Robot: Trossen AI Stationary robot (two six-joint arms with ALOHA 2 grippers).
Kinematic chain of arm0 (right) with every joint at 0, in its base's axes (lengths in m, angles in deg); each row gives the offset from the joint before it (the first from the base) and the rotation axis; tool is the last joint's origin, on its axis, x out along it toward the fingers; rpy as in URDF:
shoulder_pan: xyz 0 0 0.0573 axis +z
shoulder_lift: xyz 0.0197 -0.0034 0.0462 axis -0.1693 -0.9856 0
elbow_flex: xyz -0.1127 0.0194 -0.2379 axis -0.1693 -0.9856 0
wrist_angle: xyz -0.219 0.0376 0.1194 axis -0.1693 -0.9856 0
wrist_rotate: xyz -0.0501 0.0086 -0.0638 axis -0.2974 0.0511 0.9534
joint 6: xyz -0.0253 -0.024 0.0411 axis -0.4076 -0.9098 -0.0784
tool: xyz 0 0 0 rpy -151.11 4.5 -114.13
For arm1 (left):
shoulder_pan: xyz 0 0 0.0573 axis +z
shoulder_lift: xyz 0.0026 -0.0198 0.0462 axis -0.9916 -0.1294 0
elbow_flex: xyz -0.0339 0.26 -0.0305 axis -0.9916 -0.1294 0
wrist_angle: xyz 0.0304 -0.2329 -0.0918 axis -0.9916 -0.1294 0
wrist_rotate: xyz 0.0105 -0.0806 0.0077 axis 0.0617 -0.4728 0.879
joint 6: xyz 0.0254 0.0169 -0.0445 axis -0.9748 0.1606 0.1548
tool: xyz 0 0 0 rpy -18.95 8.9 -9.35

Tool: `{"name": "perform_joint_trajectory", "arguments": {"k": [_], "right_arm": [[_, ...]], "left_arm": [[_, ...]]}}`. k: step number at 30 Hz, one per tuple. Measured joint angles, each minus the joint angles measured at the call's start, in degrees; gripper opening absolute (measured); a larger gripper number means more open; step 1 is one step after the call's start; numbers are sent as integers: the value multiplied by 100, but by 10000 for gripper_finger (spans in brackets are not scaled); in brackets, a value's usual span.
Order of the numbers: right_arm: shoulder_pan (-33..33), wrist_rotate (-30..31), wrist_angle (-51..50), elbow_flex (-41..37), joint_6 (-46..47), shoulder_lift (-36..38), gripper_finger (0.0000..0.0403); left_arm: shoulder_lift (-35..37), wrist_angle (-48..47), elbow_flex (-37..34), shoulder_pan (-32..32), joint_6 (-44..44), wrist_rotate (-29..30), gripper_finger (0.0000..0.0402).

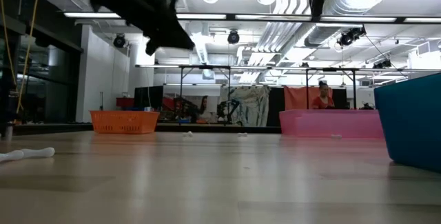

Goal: Sort Halloween decoration
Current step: Put the white bone toy into the black bin

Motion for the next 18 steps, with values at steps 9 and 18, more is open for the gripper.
{"name": "perform_joint_trajectory", "arguments": {"k": [9, 18], "right_arm": [[0, 0, -402, 0, 65, 0, 0], [0, 0, -530, 0, 68, 0, 0]], "left_arm": [[-2251, -3320, 2304, 970, -902, -667, 133], [-4092, -4505, 3526, 1039, -2097, -852, 175]]}}
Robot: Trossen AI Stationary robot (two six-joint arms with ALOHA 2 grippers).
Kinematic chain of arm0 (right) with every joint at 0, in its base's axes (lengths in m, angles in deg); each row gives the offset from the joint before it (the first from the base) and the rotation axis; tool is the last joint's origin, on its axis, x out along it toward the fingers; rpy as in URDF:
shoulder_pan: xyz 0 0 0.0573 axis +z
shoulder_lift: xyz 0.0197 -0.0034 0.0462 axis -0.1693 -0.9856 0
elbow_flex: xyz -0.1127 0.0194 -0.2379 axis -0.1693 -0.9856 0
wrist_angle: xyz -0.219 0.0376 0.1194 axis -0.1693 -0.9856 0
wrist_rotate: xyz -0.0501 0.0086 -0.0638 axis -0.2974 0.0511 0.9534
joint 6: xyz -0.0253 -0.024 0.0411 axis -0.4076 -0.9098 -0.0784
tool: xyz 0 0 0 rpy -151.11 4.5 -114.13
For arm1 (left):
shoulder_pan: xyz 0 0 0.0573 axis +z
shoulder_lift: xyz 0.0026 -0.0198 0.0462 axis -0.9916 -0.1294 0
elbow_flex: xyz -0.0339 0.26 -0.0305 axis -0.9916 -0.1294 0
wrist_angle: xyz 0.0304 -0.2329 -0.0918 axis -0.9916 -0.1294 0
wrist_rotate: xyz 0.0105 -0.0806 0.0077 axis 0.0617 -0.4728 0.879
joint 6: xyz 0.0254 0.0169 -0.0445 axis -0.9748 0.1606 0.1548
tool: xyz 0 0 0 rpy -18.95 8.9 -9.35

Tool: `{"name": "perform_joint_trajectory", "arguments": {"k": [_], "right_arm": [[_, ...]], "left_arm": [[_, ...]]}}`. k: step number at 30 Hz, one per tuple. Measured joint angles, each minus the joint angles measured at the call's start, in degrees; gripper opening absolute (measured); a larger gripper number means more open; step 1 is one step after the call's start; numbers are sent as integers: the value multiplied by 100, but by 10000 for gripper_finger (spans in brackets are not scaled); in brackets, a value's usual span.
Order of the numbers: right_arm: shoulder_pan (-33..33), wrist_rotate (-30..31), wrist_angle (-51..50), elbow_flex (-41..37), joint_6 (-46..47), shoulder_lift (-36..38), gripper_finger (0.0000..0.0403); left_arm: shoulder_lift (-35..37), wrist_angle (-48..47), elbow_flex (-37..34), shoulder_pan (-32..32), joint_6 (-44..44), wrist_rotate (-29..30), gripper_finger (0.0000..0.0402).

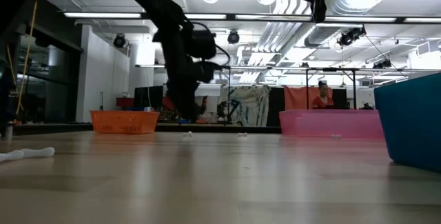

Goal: Sort Halloween decoration
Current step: Put the white bone toy into the black bin

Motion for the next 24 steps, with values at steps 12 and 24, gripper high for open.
{"name": "perform_joint_trajectory", "arguments": {"k": [12, 24], "right_arm": [[0, 2, -21, 0, 46, 0, 0], [0, 2, -68, 0, 46, 0, 0]], "left_arm": [[-563, 16, 219, -29, -531, 544, 170], [-803, 62, 244, -211, -909, 726, 156]]}}
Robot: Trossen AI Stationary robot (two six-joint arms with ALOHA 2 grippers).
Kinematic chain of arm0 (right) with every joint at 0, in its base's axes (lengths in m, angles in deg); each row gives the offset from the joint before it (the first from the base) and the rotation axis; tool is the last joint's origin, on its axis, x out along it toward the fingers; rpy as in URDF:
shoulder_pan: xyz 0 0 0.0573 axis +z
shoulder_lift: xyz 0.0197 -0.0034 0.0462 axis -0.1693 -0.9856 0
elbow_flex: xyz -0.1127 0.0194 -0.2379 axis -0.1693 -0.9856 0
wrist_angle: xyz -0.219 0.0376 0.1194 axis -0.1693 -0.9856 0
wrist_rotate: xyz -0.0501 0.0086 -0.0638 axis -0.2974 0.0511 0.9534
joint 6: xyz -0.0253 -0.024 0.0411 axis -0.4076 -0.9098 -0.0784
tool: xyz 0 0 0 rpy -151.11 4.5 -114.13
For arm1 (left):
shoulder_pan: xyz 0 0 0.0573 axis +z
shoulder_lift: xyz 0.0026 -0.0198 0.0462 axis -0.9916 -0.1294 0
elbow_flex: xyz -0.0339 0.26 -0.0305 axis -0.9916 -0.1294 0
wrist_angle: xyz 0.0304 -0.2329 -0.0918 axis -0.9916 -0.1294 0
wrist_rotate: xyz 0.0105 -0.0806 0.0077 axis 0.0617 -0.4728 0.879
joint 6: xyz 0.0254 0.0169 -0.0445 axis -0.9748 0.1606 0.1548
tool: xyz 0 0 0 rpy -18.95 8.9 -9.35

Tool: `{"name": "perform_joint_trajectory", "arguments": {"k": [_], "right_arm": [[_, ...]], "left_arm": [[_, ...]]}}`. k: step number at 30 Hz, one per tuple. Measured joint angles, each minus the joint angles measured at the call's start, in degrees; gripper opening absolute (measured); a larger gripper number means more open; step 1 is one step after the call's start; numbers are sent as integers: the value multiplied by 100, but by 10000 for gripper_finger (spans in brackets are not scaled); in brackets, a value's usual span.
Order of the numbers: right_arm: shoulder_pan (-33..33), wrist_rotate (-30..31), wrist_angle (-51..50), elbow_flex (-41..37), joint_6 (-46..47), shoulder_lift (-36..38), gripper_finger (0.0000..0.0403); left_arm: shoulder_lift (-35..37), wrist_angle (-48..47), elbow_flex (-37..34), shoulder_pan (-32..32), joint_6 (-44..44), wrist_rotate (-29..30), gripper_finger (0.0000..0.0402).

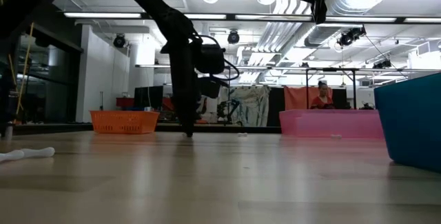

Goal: Sort Halloween decoration
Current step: Put the white bone toy into the black bin

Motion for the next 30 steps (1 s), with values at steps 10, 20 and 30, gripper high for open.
{"name": "perform_joint_trajectory", "arguments": {"k": [10, 20, 30], "right_arm": [[0, 2, -78, 0, 0, 0, 0], [0, 3, -193, 0, 0, 0, 0], [0, 4, -193, 0, 0, 0, 0]], "left_arm": [[-91, -13, -10, -144, -93, 426, 78], [-108, -35, -17, -124, 55, 317, 20], [-103, -44, -21, -120, 108, 170, 6]]}}
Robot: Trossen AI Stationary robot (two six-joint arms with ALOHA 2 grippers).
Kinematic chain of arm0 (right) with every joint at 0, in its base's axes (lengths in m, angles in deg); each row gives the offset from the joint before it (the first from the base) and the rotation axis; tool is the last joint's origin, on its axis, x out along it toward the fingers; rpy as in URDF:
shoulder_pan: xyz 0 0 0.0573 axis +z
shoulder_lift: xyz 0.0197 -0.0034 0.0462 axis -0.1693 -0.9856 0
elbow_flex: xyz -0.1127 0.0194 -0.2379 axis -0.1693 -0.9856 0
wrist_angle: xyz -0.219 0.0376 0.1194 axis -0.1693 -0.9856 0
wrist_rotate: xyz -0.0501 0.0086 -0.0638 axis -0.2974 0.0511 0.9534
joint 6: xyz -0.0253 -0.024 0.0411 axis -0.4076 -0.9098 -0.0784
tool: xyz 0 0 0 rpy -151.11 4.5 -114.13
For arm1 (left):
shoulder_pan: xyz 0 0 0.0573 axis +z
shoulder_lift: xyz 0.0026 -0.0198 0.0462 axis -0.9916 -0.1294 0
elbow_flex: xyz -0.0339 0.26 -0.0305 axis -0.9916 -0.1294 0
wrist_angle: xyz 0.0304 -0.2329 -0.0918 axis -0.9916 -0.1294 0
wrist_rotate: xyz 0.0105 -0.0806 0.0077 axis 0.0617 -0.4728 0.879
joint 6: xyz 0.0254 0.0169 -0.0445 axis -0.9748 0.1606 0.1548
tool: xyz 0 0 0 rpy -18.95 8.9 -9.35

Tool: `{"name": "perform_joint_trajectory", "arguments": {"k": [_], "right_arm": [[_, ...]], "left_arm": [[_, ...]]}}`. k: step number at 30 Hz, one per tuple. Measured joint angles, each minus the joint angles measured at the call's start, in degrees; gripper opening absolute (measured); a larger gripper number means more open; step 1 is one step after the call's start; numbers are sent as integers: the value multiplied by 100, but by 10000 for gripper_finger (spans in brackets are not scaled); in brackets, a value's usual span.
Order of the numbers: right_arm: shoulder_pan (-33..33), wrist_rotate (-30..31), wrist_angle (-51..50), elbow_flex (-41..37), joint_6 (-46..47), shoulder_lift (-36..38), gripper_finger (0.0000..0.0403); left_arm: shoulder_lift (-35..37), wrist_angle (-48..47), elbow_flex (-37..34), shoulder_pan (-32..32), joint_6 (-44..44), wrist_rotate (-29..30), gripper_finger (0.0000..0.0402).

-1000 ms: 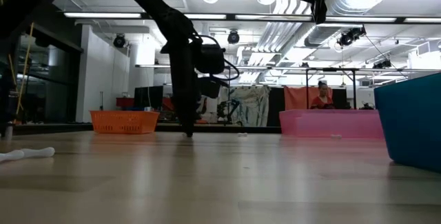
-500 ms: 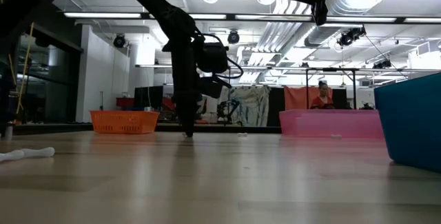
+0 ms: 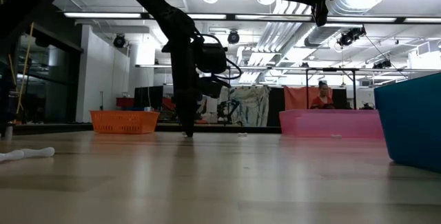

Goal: Sort Halloween decoration
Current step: Put the white bone toy into the black bin

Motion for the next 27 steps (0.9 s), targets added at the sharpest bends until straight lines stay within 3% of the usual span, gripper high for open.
{"name": "perform_joint_trajectory", "arguments": {"k": [17, 23, 27], "right_arm": [[0, 35, 0, 0, 0, 0, 0], [2, 35, -19, 0, 0, 0, 0], [2, 37, -67, 0, 0, 0, 0]], "left_arm": [[87, -72, -9, 15, 9, -28, 3], [605, -33, -53, 231, 253, -121, 1], [1148, 57, -33, 473, 549, -523, 1]]}}
